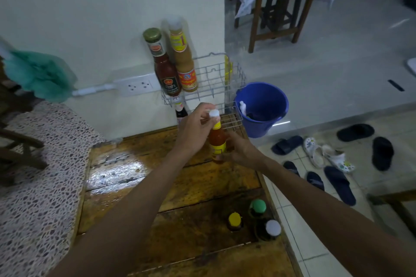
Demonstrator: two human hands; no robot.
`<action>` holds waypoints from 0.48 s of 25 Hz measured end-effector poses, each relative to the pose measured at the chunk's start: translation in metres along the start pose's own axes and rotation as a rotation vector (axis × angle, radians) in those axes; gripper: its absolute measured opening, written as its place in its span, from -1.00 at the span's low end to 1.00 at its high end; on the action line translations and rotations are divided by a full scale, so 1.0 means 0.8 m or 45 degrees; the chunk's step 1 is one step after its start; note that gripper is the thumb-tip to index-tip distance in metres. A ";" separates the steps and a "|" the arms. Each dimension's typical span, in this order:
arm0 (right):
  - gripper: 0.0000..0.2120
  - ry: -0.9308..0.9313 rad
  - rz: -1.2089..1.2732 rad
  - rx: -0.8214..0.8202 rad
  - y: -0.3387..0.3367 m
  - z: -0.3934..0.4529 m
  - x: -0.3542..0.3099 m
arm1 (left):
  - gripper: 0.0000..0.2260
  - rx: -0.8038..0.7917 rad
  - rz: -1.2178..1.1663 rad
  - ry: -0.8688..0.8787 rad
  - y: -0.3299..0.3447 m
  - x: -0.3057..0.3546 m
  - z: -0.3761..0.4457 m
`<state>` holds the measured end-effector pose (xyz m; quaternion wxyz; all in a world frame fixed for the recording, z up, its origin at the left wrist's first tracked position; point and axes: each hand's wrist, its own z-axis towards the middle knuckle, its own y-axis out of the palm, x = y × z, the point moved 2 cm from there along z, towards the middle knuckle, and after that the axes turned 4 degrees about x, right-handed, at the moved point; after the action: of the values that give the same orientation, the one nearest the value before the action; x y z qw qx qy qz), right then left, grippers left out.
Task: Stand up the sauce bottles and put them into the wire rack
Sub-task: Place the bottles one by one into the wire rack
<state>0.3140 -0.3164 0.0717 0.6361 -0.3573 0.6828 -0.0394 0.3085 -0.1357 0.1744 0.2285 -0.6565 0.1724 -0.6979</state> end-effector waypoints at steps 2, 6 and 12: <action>-0.30 -0.009 0.068 -0.032 -0.002 0.022 -0.010 | -0.79 0.134 0.017 0.007 -0.010 -0.003 0.009; -0.30 -0.069 0.032 -0.062 0.002 0.054 -0.028 | -0.75 0.347 0.158 0.033 -0.014 -0.009 0.019; -0.48 -0.166 -0.063 0.136 0.007 0.088 -0.039 | -0.69 0.440 0.085 0.109 -0.011 -0.028 0.024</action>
<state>0.3728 -0.2674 0.0816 0.6962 -0.3415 0.6277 -0.0681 0.3278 -0.1148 0.1622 0.3536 -0.5712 0.0813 -0.7363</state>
